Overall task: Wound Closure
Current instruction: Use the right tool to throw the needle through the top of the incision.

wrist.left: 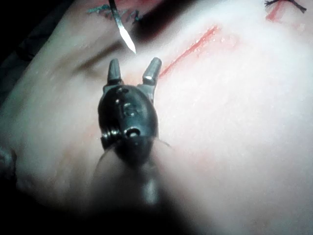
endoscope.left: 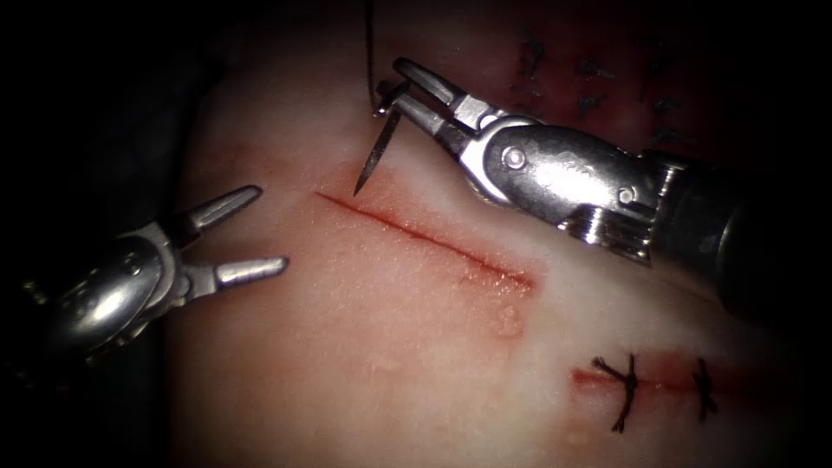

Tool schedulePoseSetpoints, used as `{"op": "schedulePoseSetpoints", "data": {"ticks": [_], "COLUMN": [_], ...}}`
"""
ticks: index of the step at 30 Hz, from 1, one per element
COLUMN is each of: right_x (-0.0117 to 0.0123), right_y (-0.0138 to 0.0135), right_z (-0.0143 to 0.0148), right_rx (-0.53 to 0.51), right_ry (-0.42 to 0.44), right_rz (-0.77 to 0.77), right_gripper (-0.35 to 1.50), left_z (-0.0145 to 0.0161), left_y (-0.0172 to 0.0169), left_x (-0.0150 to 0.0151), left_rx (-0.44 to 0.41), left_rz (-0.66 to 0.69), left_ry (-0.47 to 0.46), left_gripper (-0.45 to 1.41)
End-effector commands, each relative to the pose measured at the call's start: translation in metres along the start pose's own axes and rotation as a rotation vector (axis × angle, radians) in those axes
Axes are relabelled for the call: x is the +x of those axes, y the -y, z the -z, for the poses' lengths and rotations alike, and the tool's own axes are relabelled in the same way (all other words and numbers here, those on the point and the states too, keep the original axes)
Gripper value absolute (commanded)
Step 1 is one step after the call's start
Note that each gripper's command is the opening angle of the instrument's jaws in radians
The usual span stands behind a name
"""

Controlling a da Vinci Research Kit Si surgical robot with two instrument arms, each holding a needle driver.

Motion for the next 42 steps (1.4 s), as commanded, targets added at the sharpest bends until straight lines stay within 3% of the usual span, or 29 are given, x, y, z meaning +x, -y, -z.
{"op": "schedulePoseSetpoints", "data": {"ticks": [1,5,14,22,42], "right_x": [-0.0002,-0.0005,-0.0017,-0.0031,-0.0043], "right_y": [-0.0008,-0.0009,0.0004,0.0011,0.0009], "right_z": [-0.0016,-0.0029,-0.0048,-0.0059,-0.0077], "right_rx": [0.005,0.024,0.047,0.069,0.065], "right_ry": [0.011,0.043,0.08,0.116,0.14], "right_rz": [0.03,0.065,0.131,0.224,0.351], "right_gripper": [-0.35,-0.35,-0.35,-0.35,-0.35], "left_z": [-0.0011,-0.0024,-0.0057,-0.0075,-0.0088], "left_y": [0.0004,0.0006,0.0013,0.0011,0.001], "left_x": [-0.0007,-0.0032,-0.0077,-0.0087,-0.0126], "left_rx": [0.0,-0.013,-0.026,-0.039,-0.069], "left_rz": [-0.014,-0.051,-0.132,-0.152,-0.169], "left_ry": [0.009,0.056,0.132,0.187,0.308], "left_gripper": [0.64,0.43,-0.35,-0.35,-0.35]}}
